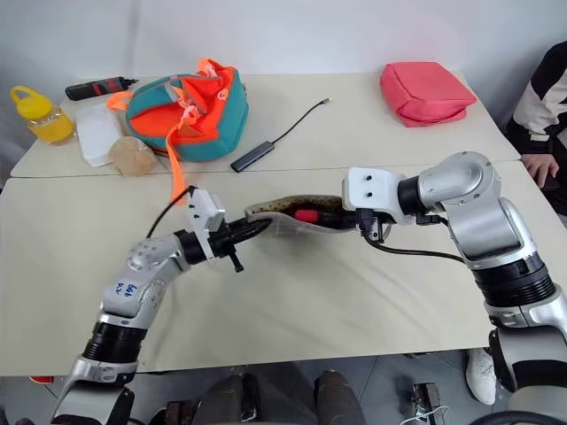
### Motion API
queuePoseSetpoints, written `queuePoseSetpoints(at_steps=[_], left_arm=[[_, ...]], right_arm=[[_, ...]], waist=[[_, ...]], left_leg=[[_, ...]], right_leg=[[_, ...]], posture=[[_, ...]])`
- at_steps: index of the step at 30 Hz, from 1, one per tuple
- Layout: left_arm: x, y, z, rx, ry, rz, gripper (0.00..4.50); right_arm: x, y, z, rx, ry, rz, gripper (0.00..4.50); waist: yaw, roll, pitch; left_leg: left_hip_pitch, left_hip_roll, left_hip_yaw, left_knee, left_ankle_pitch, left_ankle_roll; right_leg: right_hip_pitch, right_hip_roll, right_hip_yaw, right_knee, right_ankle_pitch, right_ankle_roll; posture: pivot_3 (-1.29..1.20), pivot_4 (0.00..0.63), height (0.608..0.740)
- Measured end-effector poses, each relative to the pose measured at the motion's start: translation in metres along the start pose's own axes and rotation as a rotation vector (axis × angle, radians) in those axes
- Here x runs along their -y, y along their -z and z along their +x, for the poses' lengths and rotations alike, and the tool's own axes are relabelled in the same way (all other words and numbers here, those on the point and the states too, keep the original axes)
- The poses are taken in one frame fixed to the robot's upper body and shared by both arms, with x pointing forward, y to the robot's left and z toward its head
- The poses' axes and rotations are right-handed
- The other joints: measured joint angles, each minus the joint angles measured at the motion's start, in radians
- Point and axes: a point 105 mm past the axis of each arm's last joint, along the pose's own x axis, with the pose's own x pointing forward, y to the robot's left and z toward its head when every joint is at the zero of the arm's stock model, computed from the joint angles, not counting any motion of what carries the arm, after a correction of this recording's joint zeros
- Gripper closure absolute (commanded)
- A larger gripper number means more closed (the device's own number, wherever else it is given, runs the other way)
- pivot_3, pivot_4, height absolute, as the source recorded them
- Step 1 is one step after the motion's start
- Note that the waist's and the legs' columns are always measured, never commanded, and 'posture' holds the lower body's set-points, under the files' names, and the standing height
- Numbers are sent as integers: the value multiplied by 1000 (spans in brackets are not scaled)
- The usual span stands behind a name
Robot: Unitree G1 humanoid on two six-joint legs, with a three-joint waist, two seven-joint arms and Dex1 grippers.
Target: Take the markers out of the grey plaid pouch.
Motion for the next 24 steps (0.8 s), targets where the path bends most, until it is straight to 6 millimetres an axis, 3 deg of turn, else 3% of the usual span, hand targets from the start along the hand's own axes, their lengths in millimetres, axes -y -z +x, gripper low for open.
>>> queuePoseSetpoints(at_steps=[7,11,14,19,21,24], left_arm=[[-5,-1,-1,-6,-16,148,4500],[-6,2,-3,-14,-25,157,4500],[-5,9,-6,-28,-32,137,4500],[-3,12,-6,-26,-30,122,4500],[-1,11,-5,-18,-28,113,4500],[-1,11,-6,-19,-22,114,4500]], right_arm=[[10,-15,12,133,77,-20,3996],[37,-44,-6,274,202,-17,3996],[52,-54,-24,328,295,-16,3996],[67,-26,-27,228,395,18,3996],[68,-3,-30,101,417,-12,3996],[54,49,-28,-125,382,-36,3996]], waist=[[1,0,0],[-1,0,0],[1,0,0],[1,0,0],[1,0,0],[2,0,0]], left_leg=[[0,0,1,-1,0,0],[0,1,2,0,0,0],[0,1,1,-1,0,0],[0,1,2,-1,0,0],[0,1,2,0,0,0],[0,1,3,-1,-1,0]], right_leg=[[-1,0,0,1,0,0],[-3,0,1,4,0,0],[-3,0,0,4,0,0],[-3,0,1,4,0,0],[-3,0,1,4,0,0],[-3,0,1,2,0,0]], posture=[[0,150,740],[0,150,740],[0,150,740],[0,150,740],[0,150,740],[0,150,740]])
